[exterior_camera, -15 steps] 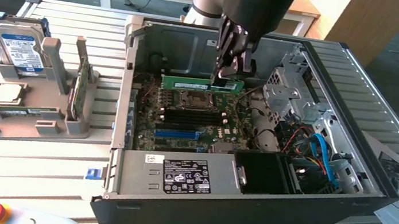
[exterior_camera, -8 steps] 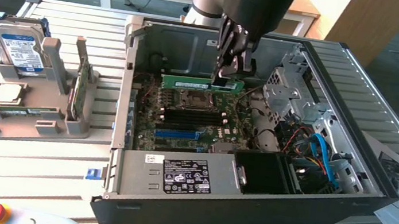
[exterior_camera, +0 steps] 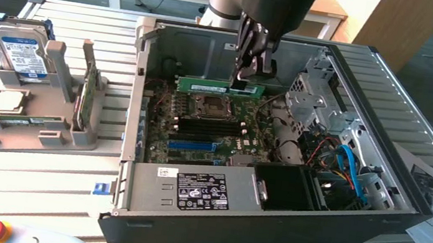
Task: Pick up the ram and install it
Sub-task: 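Pick up the ram and move it above insertion slot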
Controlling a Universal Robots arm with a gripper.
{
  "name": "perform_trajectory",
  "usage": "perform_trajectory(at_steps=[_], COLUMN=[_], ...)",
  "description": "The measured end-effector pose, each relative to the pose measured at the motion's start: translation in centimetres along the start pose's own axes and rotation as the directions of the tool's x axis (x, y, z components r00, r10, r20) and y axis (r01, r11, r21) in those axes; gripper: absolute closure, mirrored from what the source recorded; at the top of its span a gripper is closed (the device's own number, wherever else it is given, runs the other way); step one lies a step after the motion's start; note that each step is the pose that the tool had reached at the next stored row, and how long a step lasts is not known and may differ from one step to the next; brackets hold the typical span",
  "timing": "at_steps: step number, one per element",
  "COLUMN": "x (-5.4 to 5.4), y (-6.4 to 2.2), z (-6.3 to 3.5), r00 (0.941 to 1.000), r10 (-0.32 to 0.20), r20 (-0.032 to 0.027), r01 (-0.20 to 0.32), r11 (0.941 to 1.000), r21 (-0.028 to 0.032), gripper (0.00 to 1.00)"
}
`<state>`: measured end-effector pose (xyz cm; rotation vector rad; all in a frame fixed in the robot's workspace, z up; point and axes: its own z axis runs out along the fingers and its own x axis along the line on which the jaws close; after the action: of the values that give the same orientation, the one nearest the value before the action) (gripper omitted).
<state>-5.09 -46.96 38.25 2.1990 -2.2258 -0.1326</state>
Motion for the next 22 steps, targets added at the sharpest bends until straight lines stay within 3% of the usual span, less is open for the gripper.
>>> perform_trajectory(at_steps=[22], x=[-2.2], y=[-0.54], z=[0.67], r00=[0.9996], r10=[0.028], r20=[0.0019], r01=[-0.028], r11=[0.9996], r21=[0.0014], gripper=[0.88])
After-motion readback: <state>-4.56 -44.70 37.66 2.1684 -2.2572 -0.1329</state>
